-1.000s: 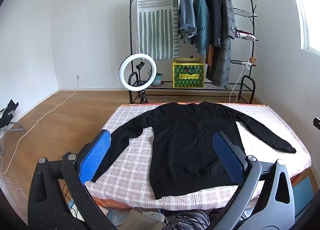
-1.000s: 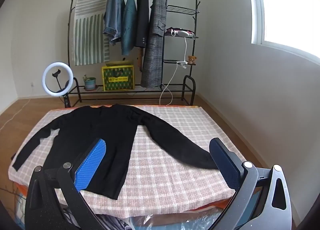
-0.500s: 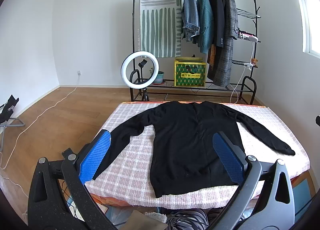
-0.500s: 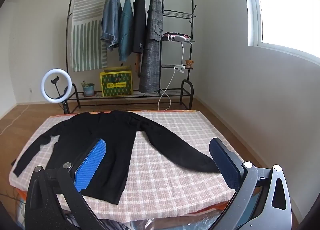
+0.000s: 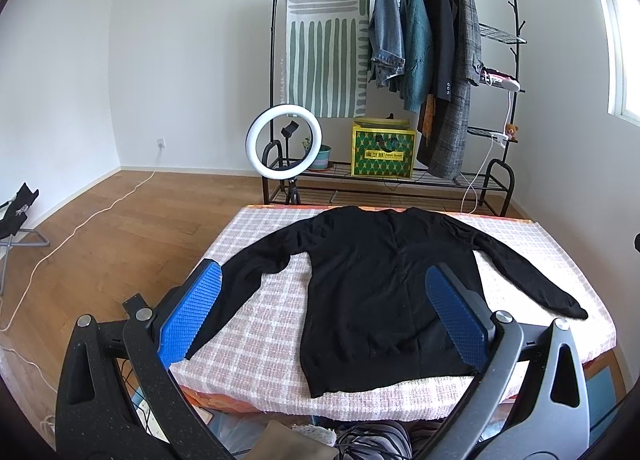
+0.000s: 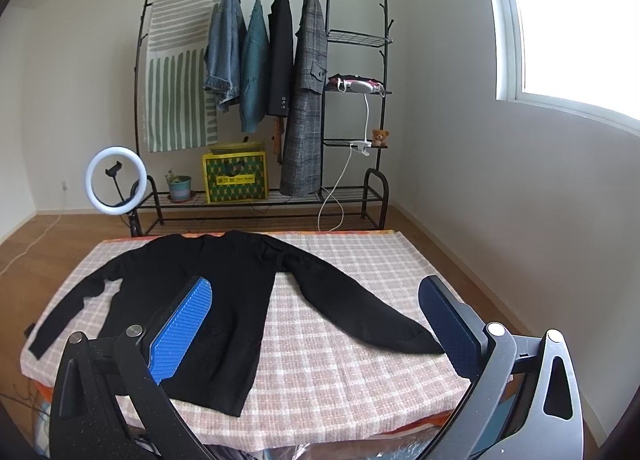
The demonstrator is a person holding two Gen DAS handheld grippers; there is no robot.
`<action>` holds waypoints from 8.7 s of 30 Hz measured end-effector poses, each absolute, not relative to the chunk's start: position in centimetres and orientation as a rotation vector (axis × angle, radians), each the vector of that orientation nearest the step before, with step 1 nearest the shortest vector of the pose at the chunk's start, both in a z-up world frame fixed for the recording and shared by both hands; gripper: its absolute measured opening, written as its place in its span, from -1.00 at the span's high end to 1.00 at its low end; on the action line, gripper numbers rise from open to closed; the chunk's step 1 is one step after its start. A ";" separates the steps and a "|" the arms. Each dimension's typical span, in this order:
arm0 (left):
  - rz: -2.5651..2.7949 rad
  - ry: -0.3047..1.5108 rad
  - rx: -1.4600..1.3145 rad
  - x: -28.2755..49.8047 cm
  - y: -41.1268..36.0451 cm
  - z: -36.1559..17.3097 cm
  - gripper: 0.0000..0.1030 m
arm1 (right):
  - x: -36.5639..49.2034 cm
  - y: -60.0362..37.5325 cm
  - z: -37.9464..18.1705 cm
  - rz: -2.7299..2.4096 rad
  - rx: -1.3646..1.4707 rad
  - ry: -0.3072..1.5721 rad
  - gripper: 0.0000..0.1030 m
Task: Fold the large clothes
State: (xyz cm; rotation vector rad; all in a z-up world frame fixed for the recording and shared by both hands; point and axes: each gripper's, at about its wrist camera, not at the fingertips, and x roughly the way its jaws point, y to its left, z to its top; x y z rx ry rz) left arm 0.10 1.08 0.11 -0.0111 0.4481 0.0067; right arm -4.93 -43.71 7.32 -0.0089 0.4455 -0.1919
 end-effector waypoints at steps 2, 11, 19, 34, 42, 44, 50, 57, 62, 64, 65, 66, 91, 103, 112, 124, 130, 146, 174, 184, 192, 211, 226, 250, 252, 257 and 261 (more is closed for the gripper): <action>0.007 0.448 -0.013 0.0 1.1 0.3 -1.00 | -5.0 -43.7 7.5 -0.189 -0.005 0.440 -1.00; 0.013 0.441 -0.020 -0.2 1.2 0.9 -1.00 | -5.5 -43.3 8.0 -0.183 -0.009 0.416 -1.00; 0.017 0.433 -0.028 -0.6 1.5 1.5 -1.00 | -5.9 -43.3 8.3 -0.179 -0.008 0.403 -1.00; 0.033 0.409 -0.024 -2.5 2.4 2.2 -1.00 | -6.9 -43.5 8.5 -0.158 0.007 0.397 -1.00; 0.052 0.388 -0.014 -4.3 2.8 2.0 -1.00 | -8.0 -43.3 8.7 -0.149 0.007 0.382 -1.00; 0.056 0.388 -0.014 -4.4 3.1 1.9 -1.00 | -8.2 -43.2 8.7 -0.145 0.005 0.379 -1.00; 0.089 0.391 -0.012 -4.9 4.2 1.3 -1.00 | -8.3 -42.7 8.6 -0.130 0.002 0.378 -1.00; 0.177 0.413 -0.016 -4.5 8.5 0.1 -1.00 | -7.6 -40.7 8.3 -0.080 0.000 0.382 -1.00; 0.150 0.447 -0.100 -3.2 14.1 -2.5 -1.00 | -6.0 -38.7 8.1 -0.033 -0.011 0.388 -1.00; 0.117 0.458 -0.152 -2.6 16.3 -3.6 -1.00 | -5.0 -38.1 7.9 -0.009 0.007 0.402 -1.00; 0.121 0.474 -0.173 -2.0 17.5 -4.1 -1.00 | -4.5 -37.9 7.8 0.001 0.018 0.410 -1.00; 0.125 0.489 -0.186 -1.6 18.3 -4.6 -1.00 | -4.1 -37.7 7.6 0.008 0.028 0.417 -1.00; 0.245 0.993 -0.518 15.7 33.5 -28.1 -0.31 | 12.9 -29.5 -1.8 0.434 0.200 0.669 -0.99; 0.307 1.039 -0.395 19.6 31.6 -32.1 -0.17 | 15.1 -28.1 -4.3 0.433 0.118 0.733 -0.99; 0.217 0.987 -0.441 20.0 31.2 -31.0 0.85 | 15.8 -27.1 -5.2 0.447 0.109 0.751 -0.99; 0.006 0.828 -0.458 19.7 26.0 -23.6 0.87 | 17.8 -24.6 -7.1 0.527 0.095 0.798 -0.98; -0.273 0.749 -0.341 19.6 15.2 -18.2 0.87 | 20.6 -24.1 -9.5 0.635 0.177 0.892 -0.43; -0.495 0.909 -0.159 15.8 3.5 -20.7 0.88 | 33.1 -18.6 -15.0 0.830 0.290 1.061 0.02; -0.478 0.882 -0.092 14.2 4.8 -21.9 0.88 | 46.2 -9.7 -18.9 0.732 0.147 1.092 0.98; -0.467 0.900 0.057 12.8 3.4 -22.7 0.88 | 46.2 -17.6 -22.2 0.597 0.221 1.172 0.98; -0.444 0.944 0.084 10.9 3.0 -23.2 0.87 | 42.8 -19.3 -18.1 0.635 0.161 1.114 0.94; -0.205 1.014 -0.439 9.7 8.0 -22.2 0.63 | 23.1 -25.5 -4.8 0.964 0.076 0.808 0.21; -0.104 1.059 -0.559 10.8 8.7 -28.4 0.63 | 24.3 -22.3 -17.2 0.794 0.107 1.136 0.00; -0.087 1.016 -0.494 9.5 7.0 -27.9 0.87 | 23.7 -20.3 -18.5 0.806 -0.157 1.132 0.84; -0.087 1.021 -0.516 9.9 7.1 -28.3 0.69 | 24.7 -19.7 -16.5 0.821 -0.150 1.069 0.25; -0.097 1.036 -0.515 10.6 7.0 -29.2 0.77 | 27.8 -16.1 -13.3 0.844 -0.185 0.967 0.06; -0.106 1.028 -0.496 10.7 6.7 -29.0 0.86 | 31.0 -12.6 -12.6 0.835 -0.231 0.923 0.06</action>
